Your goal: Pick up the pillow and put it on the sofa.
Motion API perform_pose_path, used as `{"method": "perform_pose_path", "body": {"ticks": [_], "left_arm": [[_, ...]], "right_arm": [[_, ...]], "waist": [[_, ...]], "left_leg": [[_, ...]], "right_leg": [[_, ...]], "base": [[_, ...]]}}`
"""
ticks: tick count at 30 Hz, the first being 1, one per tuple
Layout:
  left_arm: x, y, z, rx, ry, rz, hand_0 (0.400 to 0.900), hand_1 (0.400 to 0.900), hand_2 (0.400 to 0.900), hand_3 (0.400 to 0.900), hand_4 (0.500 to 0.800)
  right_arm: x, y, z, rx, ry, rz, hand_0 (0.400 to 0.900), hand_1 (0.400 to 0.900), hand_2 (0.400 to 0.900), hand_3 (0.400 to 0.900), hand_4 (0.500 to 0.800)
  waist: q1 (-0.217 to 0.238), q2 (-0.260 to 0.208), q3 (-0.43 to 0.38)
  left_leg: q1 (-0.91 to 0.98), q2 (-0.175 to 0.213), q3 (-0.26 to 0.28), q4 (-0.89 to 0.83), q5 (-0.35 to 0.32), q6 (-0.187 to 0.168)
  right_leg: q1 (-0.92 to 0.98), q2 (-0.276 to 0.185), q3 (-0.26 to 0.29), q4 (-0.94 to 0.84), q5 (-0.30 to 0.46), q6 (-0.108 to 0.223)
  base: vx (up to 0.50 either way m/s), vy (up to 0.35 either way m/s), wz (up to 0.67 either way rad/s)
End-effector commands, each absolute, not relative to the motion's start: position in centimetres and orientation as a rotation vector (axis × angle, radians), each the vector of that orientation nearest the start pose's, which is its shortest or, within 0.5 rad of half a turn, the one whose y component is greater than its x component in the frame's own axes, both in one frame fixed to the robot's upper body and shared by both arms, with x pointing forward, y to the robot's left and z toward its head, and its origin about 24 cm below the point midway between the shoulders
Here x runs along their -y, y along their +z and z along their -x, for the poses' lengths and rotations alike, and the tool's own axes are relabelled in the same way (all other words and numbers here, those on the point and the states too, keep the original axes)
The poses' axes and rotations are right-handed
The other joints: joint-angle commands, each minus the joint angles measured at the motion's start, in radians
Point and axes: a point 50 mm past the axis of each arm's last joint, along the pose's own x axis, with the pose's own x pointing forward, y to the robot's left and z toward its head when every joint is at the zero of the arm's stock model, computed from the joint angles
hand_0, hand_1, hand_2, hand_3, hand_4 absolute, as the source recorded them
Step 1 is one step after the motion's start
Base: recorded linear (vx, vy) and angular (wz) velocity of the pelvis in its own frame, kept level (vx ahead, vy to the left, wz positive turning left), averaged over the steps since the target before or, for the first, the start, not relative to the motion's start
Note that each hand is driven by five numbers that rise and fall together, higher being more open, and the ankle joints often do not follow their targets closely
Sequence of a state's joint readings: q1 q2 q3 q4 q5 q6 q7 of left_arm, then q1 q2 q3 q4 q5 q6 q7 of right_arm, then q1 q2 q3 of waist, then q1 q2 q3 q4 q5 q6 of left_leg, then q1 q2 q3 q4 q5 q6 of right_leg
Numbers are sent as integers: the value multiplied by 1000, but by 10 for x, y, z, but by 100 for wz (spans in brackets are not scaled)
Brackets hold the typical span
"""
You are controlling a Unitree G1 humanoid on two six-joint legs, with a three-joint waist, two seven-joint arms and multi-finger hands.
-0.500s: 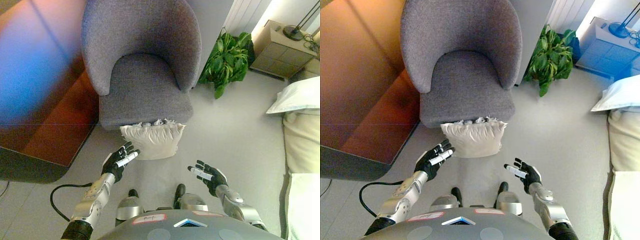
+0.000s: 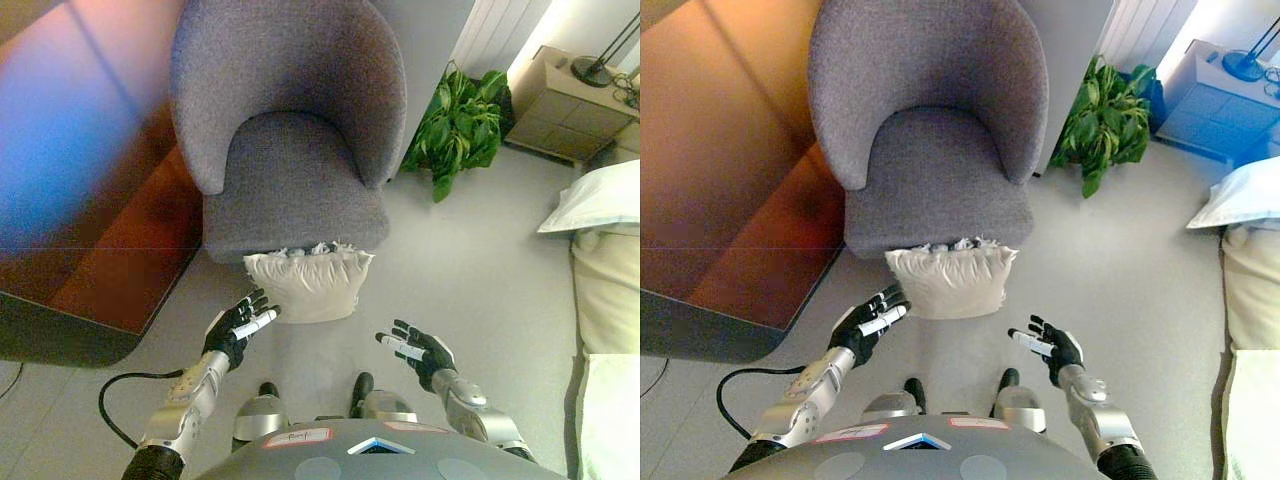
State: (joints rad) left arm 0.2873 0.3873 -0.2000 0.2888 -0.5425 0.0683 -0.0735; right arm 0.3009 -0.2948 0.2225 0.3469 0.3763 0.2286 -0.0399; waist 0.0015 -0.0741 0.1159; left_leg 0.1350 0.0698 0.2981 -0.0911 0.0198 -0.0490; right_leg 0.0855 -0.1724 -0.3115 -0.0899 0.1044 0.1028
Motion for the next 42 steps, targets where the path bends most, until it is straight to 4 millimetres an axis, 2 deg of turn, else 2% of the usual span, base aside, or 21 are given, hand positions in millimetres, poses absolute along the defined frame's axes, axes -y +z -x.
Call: {"method": "perform_pose_path", "body": {"ticks": [1,8,18,23,25,28,31,34,36,38,39,40,42], "left_arm": [[-210,-46,-177,-465,-83,136,900,900,900,900,800],[-210,-45,-176,-461,-69,147,900,900,900,900,800],[-213,-43,-175,-452,-35,171,900,900,900,900,800],[-211,-39,-181,-415,-30,193,900,900,900,900,800],[-210,-39,-182,-414,-30,206,900,900,900,900,800],[-214,-37,-182,-397,4,256,900,900,900,900,800],[-216,-37,-176,-398,-6,275,900,900,900,900,800],[-213,-39,-172,-398,-21,277,900,900,900,900,800],[-210,-42,-169,-399,-8,294,900,900,900,900,800],[-208,-44,-165,-402,-12,291,900,900,900,900,800],[-205,-46,-163,-401,-23,281,900,900,900,900,800],[-204,-46,-162,-400,-32,274,900,900,900,900,800],[-204,-45,-164,-400,-33,273,900,900,900,900,800]], "right_arm": [[207,-78,-152,-721,-16,-2,900,900,900,900,800],[207,-78,-152,-709,-17,17,900,900,900,900,800],[210,-73,-156,-688,-11,30,900,900,900,900,800],[216,-69,-165,-667,2,52,900,900,900,900,800],[220,-67,-169,-664,-6,61,900,900,900,900,800],[226,-68,-166,-671,-9,64,900,900,900,900,800],[228,-71,-159,-679,-16,62,900,900,900,900,800],[228,-69,-155,-670,-21,62,900,900,900,900,800],[230,-69,-150,-669,-20,63,900,900,900,900,800],[233,-69,-144,-678,-9,63,900,900,900,900,800],[233,-70,-141,-687,6,60,900,900,900,900,800],[233,-70,-141,-692,23,61,900,900,900,900,800],[229,-71,-141,-702,82,78,900,900,900,900,800]], "waist": [[-15,38,-7],[-12,38,-5],[-3,31,5],[9,8,42],[13,-3,66],[19,-3,81],[33,10,93],[44,51,95],[58,71,103],[70,74,113],[75,74,120],[73,64,121],[71,56,126]], "left_leg": [[28,-9,8,35,-66,22],[27,-4,5,42,-68,19],[-1,24,-11,111,-74,1],[-124,89,-66,390,-40,-36],[-207,119,-107,567,10,-44],[-248,122,-121,634,16,-32],[-243,123,-112,525,48,-39],[-245,139,-88,255,136,-65],[-265,148,-96,127,227,-92],[-299,158,-89,100,282,-108],[-328,170,-60,110,304,-116],[-326,166,-54,113,277,-124],[-328,170,-28,129,233,-105]], "right_leg": [[32,2,-11,17,-41,56],[37,8,-14,14,-47,50],[41,29,-10,8,-61,26],[20,32,4,21,-64,-17],[6,33,11,44,-63,-43],[9,37,17,70,-78,-55],[41,54,32,75,-108,-47],[72,90,49,60,-139,-34],[114,114,71,45,-157,-31],[151,128,89,39,-176,-38],[172,134,88,43,-191,-45],[183,125,86,48,-211,-45],[183,106,69,86,-234,-42]], "base": [[0,-30,-2],[-1,-40,2],[-11,-79,0],[-45,-123,-13],[-19,-112,-19],[75,-32,-12],[220,76,-7],[279,164,-17],[365,166,-39],[353,121,-33],[381,98,-16],[410,118,-14],[347,135,-12]]}}
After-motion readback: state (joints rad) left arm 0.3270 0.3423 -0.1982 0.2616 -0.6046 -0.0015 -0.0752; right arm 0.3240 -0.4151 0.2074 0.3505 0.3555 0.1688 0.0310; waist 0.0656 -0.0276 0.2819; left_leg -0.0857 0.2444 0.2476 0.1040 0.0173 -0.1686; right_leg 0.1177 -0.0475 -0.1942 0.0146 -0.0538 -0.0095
